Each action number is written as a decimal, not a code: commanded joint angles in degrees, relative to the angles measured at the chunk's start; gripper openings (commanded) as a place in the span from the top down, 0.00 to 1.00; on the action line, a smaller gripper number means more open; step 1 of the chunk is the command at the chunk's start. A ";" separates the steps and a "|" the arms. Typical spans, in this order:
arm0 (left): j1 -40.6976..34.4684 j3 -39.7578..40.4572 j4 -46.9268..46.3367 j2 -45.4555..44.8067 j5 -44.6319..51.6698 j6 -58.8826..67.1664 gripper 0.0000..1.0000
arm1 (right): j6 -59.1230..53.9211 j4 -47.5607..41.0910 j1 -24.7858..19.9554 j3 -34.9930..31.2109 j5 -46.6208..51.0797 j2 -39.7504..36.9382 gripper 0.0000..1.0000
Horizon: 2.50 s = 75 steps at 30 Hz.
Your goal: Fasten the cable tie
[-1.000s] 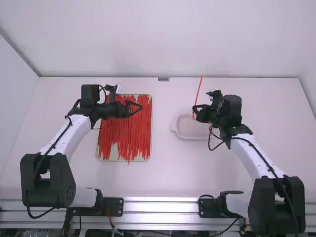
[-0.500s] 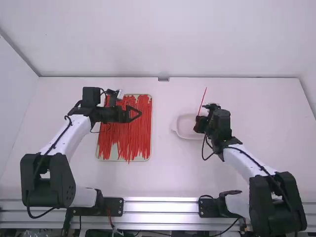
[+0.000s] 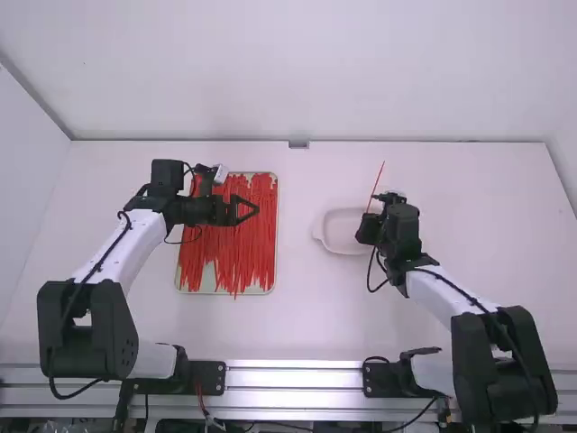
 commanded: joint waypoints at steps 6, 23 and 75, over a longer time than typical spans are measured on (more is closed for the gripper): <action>-0.04 1.16 -0.15 0.11 0.63 0.96 0.01 | 1.42 6.75 -0.11 -0.33 -1.92 8.72 1.00; 0.35 1.16 0.00 0.11 0.63 1.16 0.01 | 2.38 10.03 -0.09 -0.33 -3.78 12.02 0.87; 0.20 1.16 -6.19 -6.82 -20.35 1.97 0.01 | -0.74 -15.54 -1.36 -0.37 -0.31 -24.70 0.02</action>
